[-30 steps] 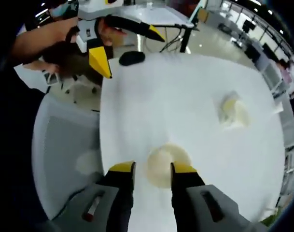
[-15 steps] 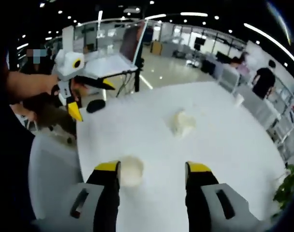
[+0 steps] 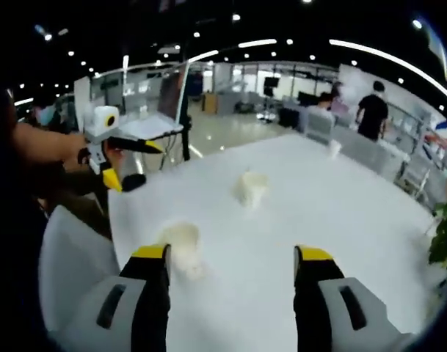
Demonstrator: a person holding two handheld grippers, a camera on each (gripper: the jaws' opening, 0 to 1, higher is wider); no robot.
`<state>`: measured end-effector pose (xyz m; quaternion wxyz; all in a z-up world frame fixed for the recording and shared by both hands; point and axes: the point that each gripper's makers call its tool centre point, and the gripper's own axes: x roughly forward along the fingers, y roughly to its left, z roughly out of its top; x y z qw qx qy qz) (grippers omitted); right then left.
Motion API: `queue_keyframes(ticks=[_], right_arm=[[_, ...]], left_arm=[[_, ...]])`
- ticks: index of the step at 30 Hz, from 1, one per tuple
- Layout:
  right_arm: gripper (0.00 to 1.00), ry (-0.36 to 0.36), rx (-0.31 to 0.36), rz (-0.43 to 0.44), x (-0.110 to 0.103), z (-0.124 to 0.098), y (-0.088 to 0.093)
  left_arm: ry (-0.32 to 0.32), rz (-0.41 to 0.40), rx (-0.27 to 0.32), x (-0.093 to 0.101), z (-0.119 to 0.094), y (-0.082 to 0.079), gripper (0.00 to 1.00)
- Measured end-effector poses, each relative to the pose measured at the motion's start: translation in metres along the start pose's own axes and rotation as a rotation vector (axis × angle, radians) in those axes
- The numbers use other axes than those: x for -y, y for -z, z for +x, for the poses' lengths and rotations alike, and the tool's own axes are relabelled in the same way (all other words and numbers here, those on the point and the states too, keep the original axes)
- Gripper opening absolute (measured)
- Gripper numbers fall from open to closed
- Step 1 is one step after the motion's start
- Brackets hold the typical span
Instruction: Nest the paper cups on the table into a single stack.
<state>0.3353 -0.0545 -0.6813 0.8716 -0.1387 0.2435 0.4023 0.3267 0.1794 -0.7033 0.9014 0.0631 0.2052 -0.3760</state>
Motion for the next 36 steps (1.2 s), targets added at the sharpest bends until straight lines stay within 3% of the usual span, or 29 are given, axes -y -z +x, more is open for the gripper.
queue_keyframes(ticks=[5,9,14,21,28,36], right_arm=[[0.77,0.027,0.109,0.011,0.007,0.001,-0.001],[0.88,0.018,0.150,-0.026,0.008,0.006,0.008],[1.00,0.017,0.179,0.034,0.016,0.007,0.018],[1.00,0.039,0.196,0.023,0.021,0.005,0.024],[1.00,0.035,0.197,0.035,0.018,0.005,0.028],[1.00,0.041,0.200,0.055,0.015,0.003,0.034]], left_arm=[[-0.016,0.010,-0.009,-0.004,0.001,0.007,0.98],[-0.051,0.025,0.023,-0.011,-0.001,0.007,0.98],[-0.046,0.010,0.043,-0.010,-0.003,0.015,0.98],[-0.070,-0.023,0.014,-0.016,-0.002,0.027,0.98],[-0.075,-0.037,0.037,-0.021,0.002,0.024,0.98],[-0.068,-0.057,0.034,-0.018,0.011,0.032,0.98]])
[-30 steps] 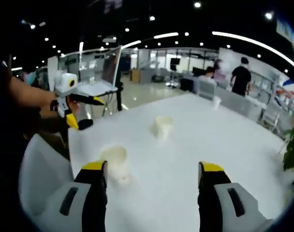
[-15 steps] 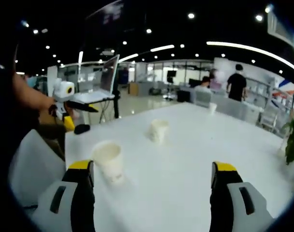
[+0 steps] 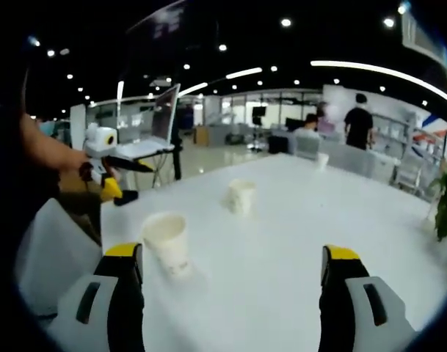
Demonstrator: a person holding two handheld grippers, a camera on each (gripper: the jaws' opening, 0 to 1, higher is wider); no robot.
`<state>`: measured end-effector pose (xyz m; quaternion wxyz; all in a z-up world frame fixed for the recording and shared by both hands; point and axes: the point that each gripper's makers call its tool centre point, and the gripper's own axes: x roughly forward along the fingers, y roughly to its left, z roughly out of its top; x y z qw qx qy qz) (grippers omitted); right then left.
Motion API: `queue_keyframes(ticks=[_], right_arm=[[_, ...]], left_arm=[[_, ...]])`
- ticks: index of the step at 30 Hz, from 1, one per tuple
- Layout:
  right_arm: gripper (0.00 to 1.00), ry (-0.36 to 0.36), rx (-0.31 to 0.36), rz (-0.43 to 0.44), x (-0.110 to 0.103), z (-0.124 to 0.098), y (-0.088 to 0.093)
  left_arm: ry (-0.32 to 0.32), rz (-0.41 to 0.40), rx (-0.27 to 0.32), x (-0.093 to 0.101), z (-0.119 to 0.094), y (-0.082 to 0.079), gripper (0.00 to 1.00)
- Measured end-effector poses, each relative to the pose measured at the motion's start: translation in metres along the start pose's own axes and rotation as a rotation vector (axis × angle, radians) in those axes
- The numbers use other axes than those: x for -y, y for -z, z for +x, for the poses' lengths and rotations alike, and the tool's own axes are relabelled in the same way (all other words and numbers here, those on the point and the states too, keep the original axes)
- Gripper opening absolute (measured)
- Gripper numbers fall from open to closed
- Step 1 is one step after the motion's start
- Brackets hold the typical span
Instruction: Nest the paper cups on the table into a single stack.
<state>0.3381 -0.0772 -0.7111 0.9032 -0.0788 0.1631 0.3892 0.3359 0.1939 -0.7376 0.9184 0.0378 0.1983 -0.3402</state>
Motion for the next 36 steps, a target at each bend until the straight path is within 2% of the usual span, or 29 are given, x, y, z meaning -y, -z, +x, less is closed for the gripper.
queue_keyframes(ticks=[5,26,36], right_arm=[[1.00,0.006,0.011,0.016,0.001,-0.001,0.000],[1.00,0.026,0.010,0.050,0.009,-0.006,0.005],[1.00,0.033,0.014,0.068,0.009,-0.006,0.006]], left_arm=[[0.002,-0.013,-0.020,0.000,0.009,0.007,0.98],[0.067,-0.019,0.018,-0.007,0.059,-0.022,0.98],[0.066,-0.074,0.060,-0.018,0.088,-0.035,0.93]])
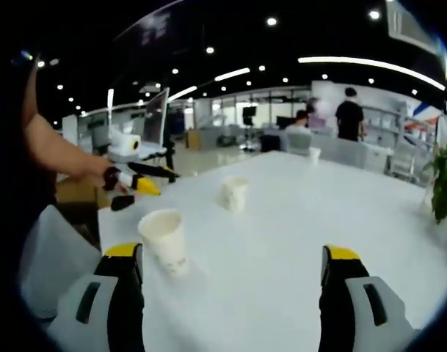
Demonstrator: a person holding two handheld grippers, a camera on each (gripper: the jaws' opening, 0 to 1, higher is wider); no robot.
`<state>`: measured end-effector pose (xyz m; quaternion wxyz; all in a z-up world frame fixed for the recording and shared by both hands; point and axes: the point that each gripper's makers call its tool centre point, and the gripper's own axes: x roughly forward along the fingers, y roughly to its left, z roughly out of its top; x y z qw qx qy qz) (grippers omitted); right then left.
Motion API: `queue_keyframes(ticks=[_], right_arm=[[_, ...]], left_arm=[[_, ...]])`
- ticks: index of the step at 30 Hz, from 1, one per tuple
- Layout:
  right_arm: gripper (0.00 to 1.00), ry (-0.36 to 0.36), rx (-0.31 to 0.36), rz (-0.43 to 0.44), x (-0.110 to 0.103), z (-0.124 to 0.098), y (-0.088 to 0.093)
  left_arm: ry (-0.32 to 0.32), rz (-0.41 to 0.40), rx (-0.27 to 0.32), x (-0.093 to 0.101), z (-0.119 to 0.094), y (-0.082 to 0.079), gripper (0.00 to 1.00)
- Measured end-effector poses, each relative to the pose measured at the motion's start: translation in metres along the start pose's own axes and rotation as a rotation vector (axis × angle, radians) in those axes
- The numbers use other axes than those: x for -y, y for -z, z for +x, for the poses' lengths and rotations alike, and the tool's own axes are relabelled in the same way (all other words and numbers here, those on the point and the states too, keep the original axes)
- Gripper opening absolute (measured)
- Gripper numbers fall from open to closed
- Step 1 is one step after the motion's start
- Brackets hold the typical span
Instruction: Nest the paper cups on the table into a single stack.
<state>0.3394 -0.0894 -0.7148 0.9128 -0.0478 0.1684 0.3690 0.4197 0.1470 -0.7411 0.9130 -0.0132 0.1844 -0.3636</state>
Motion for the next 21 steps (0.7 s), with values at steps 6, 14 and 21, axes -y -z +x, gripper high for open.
queue_keyframes(ticks=[6,14,21], right_arm=[[1.00,-0.002,-0.011,0.006,-0.002,-0.001,0.004],[1.00,0.001,-0.004,0.014,-0.005,0.000,0.006],[1.00,0.007,-0.010,0.025,-0.004,-0.001,0.011]], left_arm=[[0.012,-0.002,0.004,-0.004,0.018,-0.006,0.93],[0.001,0.053,0.001,-0.014,0.037,-0.009,0.97],[0.017,0.088,0.002,-0.022,0.062,-0.011,0.95]])
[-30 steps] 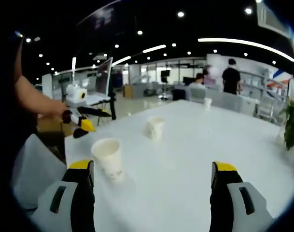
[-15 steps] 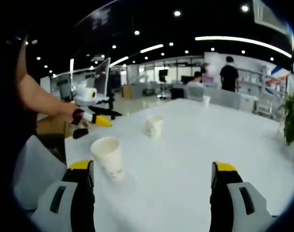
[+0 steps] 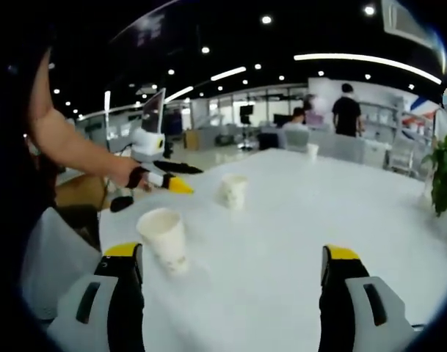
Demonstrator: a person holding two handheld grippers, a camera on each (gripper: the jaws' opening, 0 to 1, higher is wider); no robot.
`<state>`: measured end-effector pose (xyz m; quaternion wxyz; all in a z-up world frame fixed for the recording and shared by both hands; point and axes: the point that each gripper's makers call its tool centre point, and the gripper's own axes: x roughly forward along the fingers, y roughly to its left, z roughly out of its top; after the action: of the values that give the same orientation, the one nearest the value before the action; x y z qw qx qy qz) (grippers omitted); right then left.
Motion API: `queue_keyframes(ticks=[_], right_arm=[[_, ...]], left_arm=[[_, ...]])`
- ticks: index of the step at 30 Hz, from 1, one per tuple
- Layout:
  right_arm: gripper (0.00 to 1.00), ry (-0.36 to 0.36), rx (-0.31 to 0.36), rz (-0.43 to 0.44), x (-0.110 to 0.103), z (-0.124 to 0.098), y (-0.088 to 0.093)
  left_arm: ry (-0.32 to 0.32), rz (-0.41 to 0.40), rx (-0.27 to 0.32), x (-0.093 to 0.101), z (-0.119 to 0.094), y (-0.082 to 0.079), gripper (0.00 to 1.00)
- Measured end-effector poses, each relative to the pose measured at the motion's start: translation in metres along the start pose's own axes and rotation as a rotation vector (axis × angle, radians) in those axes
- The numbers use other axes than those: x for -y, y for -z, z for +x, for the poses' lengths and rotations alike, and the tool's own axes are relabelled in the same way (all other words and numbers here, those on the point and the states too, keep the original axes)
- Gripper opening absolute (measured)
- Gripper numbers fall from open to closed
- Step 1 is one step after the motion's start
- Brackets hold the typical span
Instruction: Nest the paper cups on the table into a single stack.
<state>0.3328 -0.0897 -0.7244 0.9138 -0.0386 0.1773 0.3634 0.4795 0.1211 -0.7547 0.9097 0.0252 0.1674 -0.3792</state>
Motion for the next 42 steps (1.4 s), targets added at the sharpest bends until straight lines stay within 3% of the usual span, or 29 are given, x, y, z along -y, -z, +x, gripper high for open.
queue_keyframes(ticks=[8,19,36,42], right_arm=[[1.00,0.006,-0.010,0.012,-0.002,-0.003,0.006],[1.00,0.006,-0.018,0.025,-0.005,-0.002,0.011],[1.00,0.002,-0.016,0.063,-0.010,0.003,0.014],[1.00,0.002,-0.023,0.065,-0.011,0.003,0.017]], left_arm=[[0.008,0.010,-0.006,-0.010,0.025,0.001,0.91],[-0.006,0.040,-0.010,-0.015,0.044,0.000,0.86],[-0.016,0.058,-0.009,-0.024,0.059,-0.007,0.71],[-0.011,0.065,-0.027,-0.022,0.064,-0.002,0.67]])
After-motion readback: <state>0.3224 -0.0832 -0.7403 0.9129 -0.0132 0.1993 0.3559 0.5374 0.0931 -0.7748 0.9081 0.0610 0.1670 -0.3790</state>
